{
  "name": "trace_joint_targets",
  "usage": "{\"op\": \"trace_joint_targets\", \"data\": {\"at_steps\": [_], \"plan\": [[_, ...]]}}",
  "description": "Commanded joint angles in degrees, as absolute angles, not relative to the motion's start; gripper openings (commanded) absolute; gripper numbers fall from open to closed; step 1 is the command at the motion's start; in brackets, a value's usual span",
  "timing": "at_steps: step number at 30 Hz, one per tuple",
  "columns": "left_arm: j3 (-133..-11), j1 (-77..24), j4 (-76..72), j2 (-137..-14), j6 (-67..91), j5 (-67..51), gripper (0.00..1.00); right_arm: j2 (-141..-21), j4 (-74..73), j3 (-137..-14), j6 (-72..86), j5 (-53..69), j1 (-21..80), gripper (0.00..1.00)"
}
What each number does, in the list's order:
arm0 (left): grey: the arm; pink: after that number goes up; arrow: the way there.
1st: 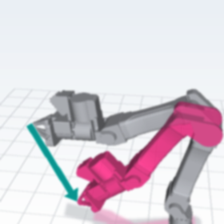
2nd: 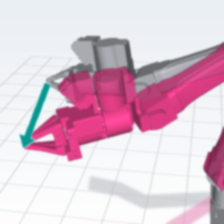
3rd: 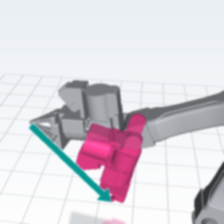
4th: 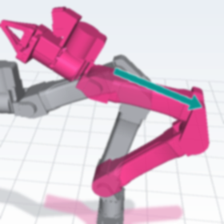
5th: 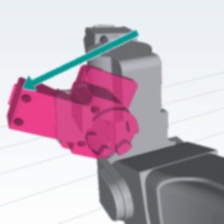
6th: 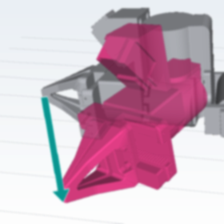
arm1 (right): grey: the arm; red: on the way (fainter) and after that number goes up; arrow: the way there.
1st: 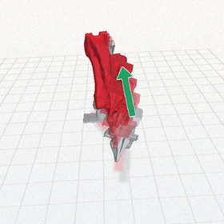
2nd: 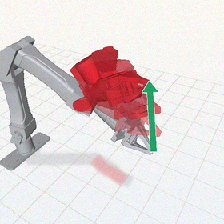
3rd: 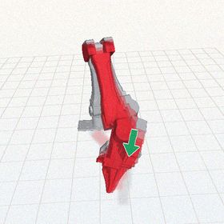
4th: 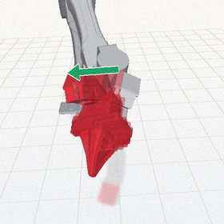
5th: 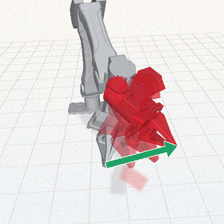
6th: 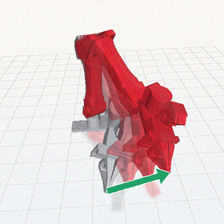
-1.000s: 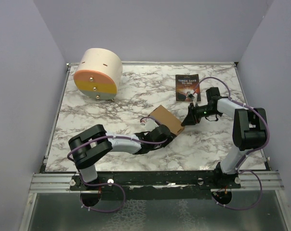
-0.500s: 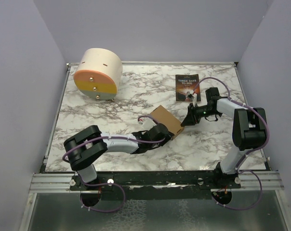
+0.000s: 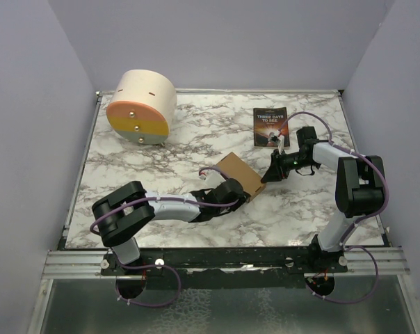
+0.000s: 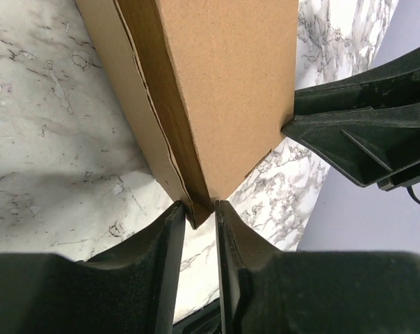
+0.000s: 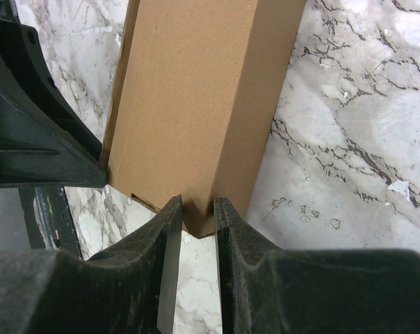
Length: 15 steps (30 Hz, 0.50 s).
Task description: Fold the paper box
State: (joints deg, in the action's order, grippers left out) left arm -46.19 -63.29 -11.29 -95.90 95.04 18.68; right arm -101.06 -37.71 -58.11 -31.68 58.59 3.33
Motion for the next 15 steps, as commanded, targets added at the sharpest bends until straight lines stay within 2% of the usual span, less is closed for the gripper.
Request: {"op": "trace_joint_targets", "data": {"at_steps": [1,3,10,15], "plan": [[-48.66,-63.47,-6.28,-96.44,96.58,20.92,0.24,-102.13,-37.46,-57.04,-31.64,57.01,4.34,0.24],[-49.58,-63.46,-4.59,-96.78,96.86,21.12,0.21,-102.13,-37.32,-56.98,-31.55,56.76,4.66,0.24],[-52.94,-63.46,-0.21,-98.66,97.37,21.09,0.21,-101.92,-37.09,-56.78,-31.38,56.16,5.82,0.24],[-54.8,-63.46,3.02,-98.57,97.75,21.46,0.27,-101.27,-36.8,-56.52,-31.38,56.08,6.49,0.23]]}}
